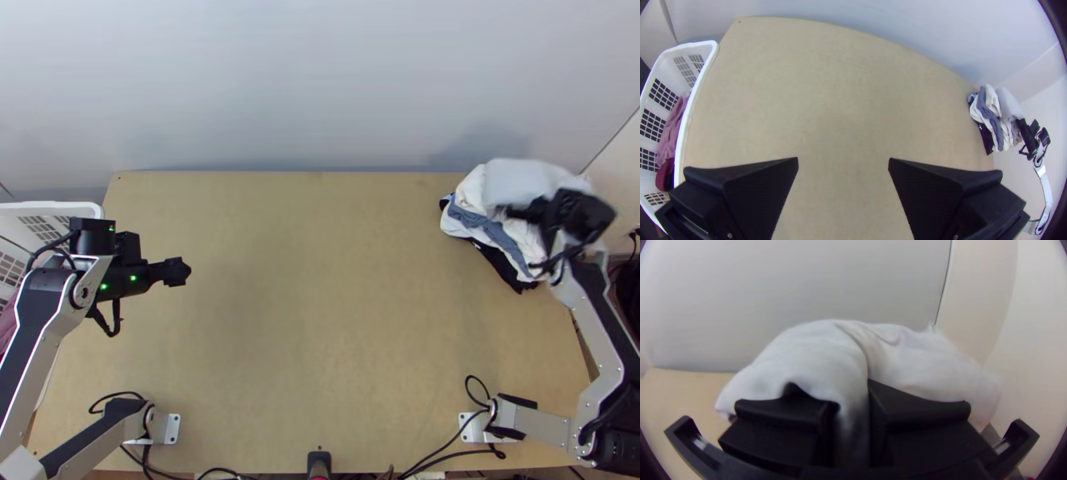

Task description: Fold the t-shirt

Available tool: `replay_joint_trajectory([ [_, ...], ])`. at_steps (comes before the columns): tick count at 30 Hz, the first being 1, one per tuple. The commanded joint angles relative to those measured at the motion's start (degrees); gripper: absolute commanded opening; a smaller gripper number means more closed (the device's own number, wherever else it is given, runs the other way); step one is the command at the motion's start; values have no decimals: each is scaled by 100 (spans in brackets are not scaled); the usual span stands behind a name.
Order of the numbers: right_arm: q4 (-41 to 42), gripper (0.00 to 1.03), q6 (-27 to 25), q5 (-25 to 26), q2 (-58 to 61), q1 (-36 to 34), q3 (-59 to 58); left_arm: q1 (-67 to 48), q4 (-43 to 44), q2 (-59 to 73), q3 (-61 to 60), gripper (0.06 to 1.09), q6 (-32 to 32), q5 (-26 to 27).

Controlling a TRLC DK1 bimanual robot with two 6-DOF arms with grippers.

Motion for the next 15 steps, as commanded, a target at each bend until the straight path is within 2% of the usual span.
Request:
replay_joint_trajectory([
  [1,-35,11,-18,-189,206,20,-995,13,2,-10,31,104,18,-2],
  [4,-228,89,-212,-216,338,11,-1083,31,-15,-19,13,104,36,-2],
  [5,-404,100,-256,-224,382,11,-1004,40,-15,-19,13,104,45,-2],
  [15,-1608,100,-115,-602,-523,-68,323,-22,-15,16,-22,104,18,-2],
])
